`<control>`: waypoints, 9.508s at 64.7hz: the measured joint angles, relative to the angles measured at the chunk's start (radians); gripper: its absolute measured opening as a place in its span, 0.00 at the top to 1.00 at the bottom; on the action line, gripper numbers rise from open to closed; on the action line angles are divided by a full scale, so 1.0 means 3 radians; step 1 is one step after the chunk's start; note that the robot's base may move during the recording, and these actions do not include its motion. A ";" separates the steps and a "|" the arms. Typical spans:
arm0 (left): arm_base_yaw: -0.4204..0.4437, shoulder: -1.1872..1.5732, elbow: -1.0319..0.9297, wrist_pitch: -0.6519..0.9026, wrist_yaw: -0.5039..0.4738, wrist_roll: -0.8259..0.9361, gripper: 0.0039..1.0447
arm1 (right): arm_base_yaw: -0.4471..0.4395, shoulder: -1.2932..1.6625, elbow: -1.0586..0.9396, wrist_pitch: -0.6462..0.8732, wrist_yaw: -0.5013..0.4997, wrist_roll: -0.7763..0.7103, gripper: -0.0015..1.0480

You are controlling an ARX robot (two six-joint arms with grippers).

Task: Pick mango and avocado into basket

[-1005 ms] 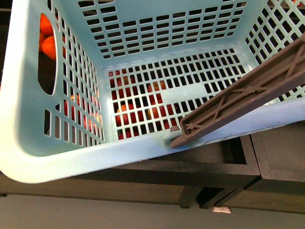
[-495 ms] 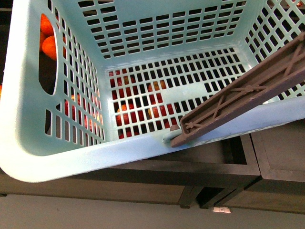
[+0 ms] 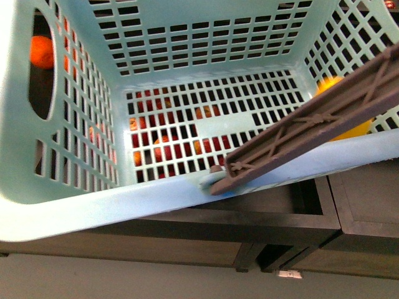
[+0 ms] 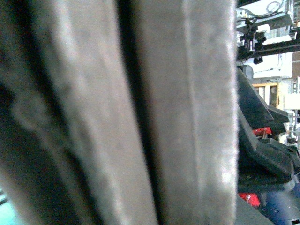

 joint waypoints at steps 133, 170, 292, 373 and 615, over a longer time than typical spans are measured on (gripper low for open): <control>-0.0031 -0.0004 0.0000 -0.0001 0.0010 -0.0008 0.75 | -0.0408 -0.1635 -0.1876 0.0799 0.0050 -0.0229 0.08; 0.0000 -0.0005 0.0000 -0.0005 -0.0001 -0.0001 0.75 | -0.0408 -0.1634 -0.1892 0.0788 0.0038 -0.0230 0.08; 0.0000 -0.0005 0.0000 -0.0006 -0.0018 0.0000 0.76 | -0.0411 -0.1635 -0.1898 0.0787 0.0039 -0.0230 0.08; 0.0006 -0.0023 0.0000 -0.0011 -0.0017 0.0003 0.77 | -0.1909 0.1886 -0.0914 0.0604 -0.0436 0.0160 0.08; 0.0004 -0.0023 0.0000 -0.0013 -0.0014 -0.0001 0.87 | -0.1834 0.0955 0.0235 0.0172 -0.1059 0.0824 0.49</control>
